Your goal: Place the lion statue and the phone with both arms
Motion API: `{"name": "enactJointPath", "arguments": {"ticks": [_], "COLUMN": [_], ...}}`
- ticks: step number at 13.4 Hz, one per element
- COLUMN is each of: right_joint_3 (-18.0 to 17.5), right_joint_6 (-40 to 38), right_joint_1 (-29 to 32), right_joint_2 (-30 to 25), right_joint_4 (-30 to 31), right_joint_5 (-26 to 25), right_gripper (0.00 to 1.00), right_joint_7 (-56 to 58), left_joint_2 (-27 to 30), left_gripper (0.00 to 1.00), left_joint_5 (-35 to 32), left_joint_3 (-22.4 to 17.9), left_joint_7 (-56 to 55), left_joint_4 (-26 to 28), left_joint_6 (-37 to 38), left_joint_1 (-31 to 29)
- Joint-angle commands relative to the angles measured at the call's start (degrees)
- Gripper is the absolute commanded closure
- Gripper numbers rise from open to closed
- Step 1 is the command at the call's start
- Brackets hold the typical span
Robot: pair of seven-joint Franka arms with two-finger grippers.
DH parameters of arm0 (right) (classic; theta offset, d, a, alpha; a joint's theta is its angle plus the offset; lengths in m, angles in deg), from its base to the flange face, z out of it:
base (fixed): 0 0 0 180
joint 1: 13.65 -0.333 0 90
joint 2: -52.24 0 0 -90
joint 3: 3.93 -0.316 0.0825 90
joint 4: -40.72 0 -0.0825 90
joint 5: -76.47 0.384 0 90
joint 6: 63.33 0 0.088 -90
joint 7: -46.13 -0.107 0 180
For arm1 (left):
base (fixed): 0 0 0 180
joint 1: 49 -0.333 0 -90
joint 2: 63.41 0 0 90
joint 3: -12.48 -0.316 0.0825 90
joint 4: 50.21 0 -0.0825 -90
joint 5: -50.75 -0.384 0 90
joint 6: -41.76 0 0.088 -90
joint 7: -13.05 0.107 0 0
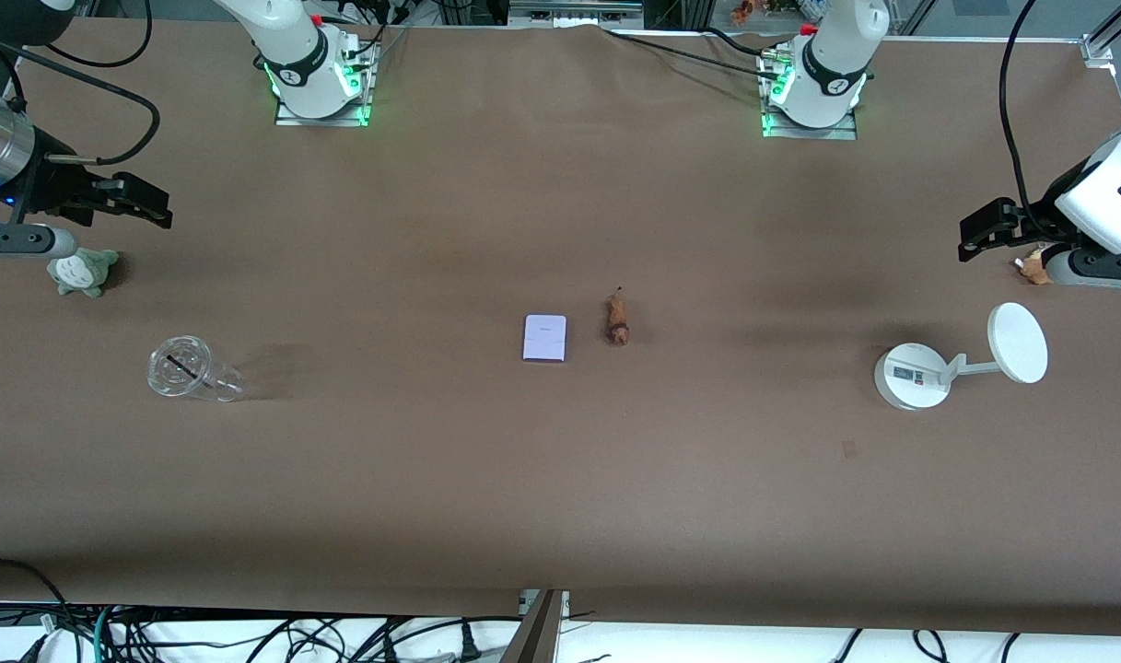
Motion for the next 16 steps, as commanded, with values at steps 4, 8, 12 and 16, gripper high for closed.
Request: {"name": "enactJointPath", "arguments": {"ticks": [4, 8, 12, 16], "right_joint_3": [-0.25, -0.16, -0.07, -0.95], "right_joint_6": [-0.42, -0.86, -0.59, -0.86], "right_joint_1": [-0.33, -0.15, -0.24, -2.00], "right_joint_2": [0.43, 0.34, 0.43, 1.05], "right_joint_4": [-1.05, -1.14, -2.72, -2.81], "right_joint_5": [-0.32, -0.32, -2.24, -4.19], "right_gripper": [0.00, 0.00, 0.00, 0.00], "right_joint_7": [0.41, -0.03, 0.23, -0.29], "left_joint_2": [-0.73, -0.73, -0.73, -2.56], "left_gripper": [0.00, 0.00, 0.00, 0.00], "left_joint_5": [-0.29, -0.29, -0.02, 3.48], "left_joint_3": [0.01, 0.45, 0.45, 2.02], "left_joint_7": [-0.61, -1.40, -1.05, -1.58], "left_joint_4": [-1.75, -1.75, -1.57, 0.28], "left_joint_6": [1.46, 1.55, 2.78, 4.45], "left_joint_1": [0.34, 0.34, 0.25, 0.86]}}
